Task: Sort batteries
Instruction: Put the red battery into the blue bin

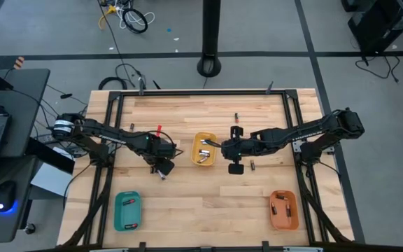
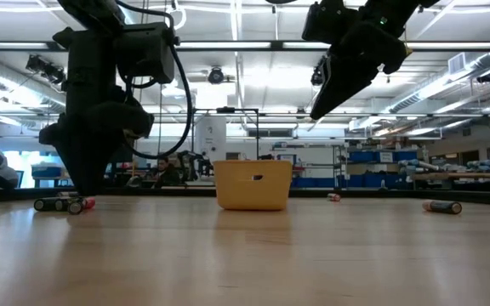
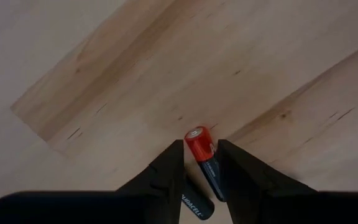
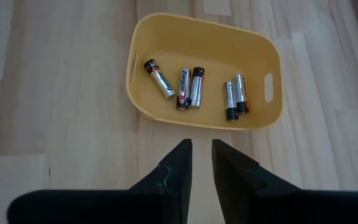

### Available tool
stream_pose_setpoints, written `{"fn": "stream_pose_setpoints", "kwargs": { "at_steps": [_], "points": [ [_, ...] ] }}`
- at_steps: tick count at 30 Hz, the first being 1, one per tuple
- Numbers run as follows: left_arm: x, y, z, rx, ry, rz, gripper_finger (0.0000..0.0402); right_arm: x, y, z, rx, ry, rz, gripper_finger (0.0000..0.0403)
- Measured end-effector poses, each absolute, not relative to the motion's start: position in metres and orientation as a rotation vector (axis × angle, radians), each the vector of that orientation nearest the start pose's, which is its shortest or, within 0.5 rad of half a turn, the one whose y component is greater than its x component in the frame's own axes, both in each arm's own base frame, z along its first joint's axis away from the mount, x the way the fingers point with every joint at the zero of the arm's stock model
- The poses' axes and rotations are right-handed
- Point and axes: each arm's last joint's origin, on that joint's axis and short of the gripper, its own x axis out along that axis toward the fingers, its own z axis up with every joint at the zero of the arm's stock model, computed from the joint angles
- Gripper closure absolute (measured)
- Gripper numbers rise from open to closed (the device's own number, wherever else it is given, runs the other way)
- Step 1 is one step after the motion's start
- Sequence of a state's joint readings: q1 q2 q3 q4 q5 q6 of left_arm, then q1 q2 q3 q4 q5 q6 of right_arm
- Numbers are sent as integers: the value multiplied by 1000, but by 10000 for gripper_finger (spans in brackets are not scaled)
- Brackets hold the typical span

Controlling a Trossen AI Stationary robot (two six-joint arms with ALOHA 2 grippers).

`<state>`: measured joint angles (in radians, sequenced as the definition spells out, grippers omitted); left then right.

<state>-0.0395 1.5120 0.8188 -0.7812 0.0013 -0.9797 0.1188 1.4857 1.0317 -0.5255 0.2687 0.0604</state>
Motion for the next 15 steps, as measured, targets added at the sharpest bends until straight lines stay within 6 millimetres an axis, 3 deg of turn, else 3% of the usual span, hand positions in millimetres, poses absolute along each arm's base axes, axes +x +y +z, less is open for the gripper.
{"fn": "stream_pose_setpoints", "kwargs": {
  "at_steps": [15],
  "points": [
    [241, -10, 160, -783, 1351, 696, 296, 296, 28, 234, -133, 957, -167, 331]
  ]
}}
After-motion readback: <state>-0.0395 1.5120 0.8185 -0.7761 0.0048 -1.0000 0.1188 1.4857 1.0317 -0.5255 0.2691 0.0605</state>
